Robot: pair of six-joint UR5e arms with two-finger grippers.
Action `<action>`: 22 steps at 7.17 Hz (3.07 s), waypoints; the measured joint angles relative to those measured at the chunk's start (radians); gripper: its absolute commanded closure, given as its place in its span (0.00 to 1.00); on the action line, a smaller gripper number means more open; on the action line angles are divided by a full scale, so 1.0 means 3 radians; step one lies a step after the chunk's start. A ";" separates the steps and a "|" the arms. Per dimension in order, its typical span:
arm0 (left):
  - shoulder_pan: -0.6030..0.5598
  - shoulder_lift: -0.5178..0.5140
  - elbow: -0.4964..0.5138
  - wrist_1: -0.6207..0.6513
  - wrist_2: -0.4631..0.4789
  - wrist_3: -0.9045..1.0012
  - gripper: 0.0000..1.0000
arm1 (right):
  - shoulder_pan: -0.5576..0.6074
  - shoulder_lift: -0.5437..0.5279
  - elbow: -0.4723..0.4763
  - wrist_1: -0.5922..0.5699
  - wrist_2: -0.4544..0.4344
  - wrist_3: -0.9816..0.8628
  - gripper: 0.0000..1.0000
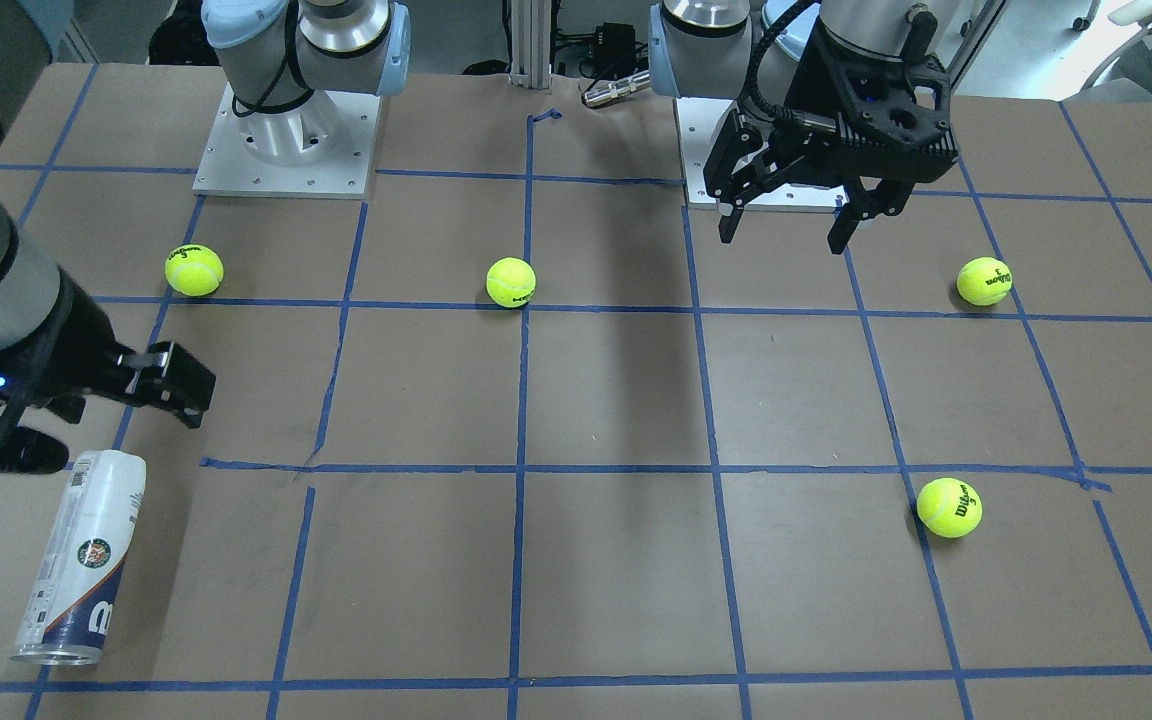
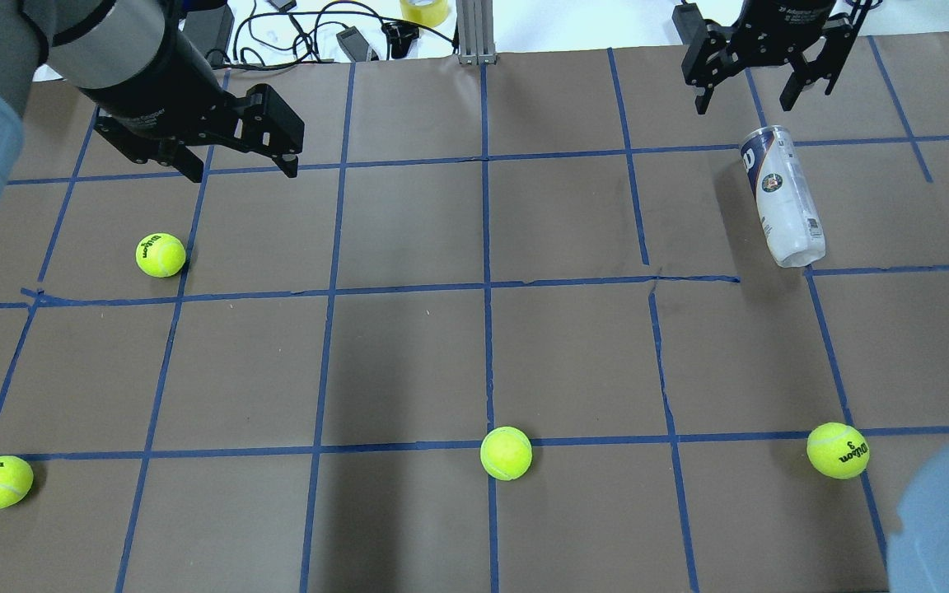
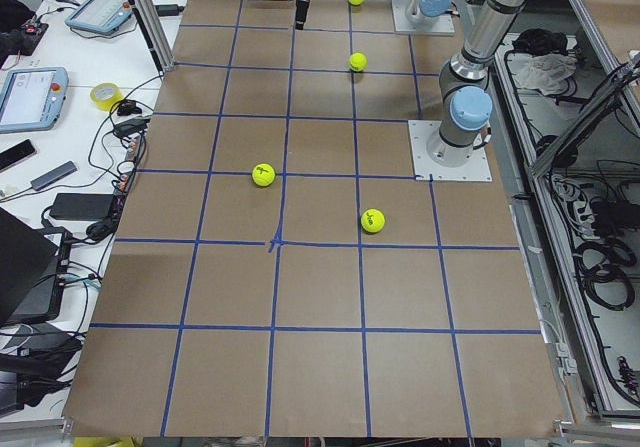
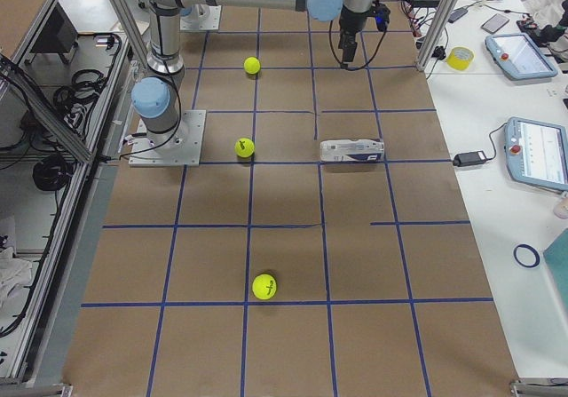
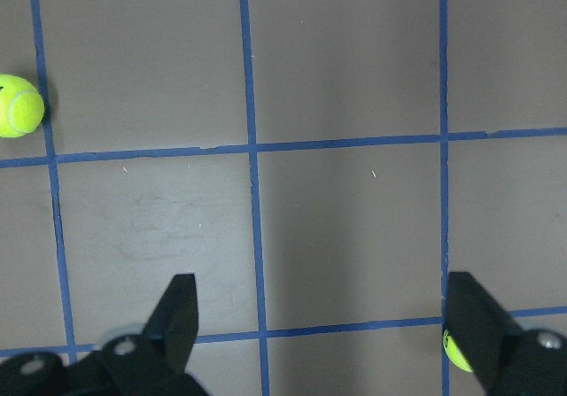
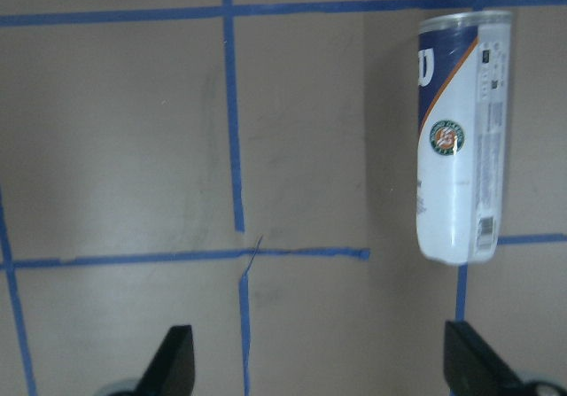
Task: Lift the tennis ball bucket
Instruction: 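Lower the right gripper and grasp the can's open end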
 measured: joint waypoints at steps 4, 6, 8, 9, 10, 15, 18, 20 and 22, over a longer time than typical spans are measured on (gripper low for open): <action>0.0000 0.0002 0.0000 0.0001 0.0005 0.0000 0.00 | -0.0414 0.0779 -0.0371 -0.0650 -0.0135 -0.0193 0.00; 0.0000 0.0004 0.0000 -0.0003 0.0006 0.0000 0.00 | -0.0505 0.1079 -0.0379 -0.1001 -0.0126 -0.0345 0.00; -0.0001 0.0008 0.0000 -0.0005 0.0007 0.0000 0.00 | -0.0519 0.1256 -0.0353 -0.1134 -0.0118 -0.0617 0.00; 0.0000 0.0009 -0.0001 -0.0005 0.0007 0.0000 0.00 | -0.0521 0.1292 -0.0341 -0.1159 -0.0110 -0.0741 0.00; 0.0000 0.0009 -0.0002 -0.0006 0.0006 0.0000 0.00 | -0.0525 0.1320 -0.0322 -0.1153 -0.0103 -0.0788 0.00; 0.0000 0.0010 -0.0001 -0.0012 0.0007 0.0000 0.00 | -0.0600 0.1406 -0.0236 -0.0919 -0.0099 -0.0817 0.00; 0.0000 0.0016 0.0000 -0.0018 0.0007 0.0000 0.00 | -0.0609 0.1420 -0.0204 -0.0960 -0.0019 -0.0818 0.25; -0.0001 0.0018 0.0000 -0.0022 0.0006 0.0000 0.00 | -0.0610 0.1424 -0.0192 -0.0989 0.0014 -0.0835 0.51; 0.0000 0.0020 0.0000 -0.0021 0.0008 0.0000 0.00 | -0.0605 0.1400 -0.0189 -0.0985 0.0022 -0.0887 0.66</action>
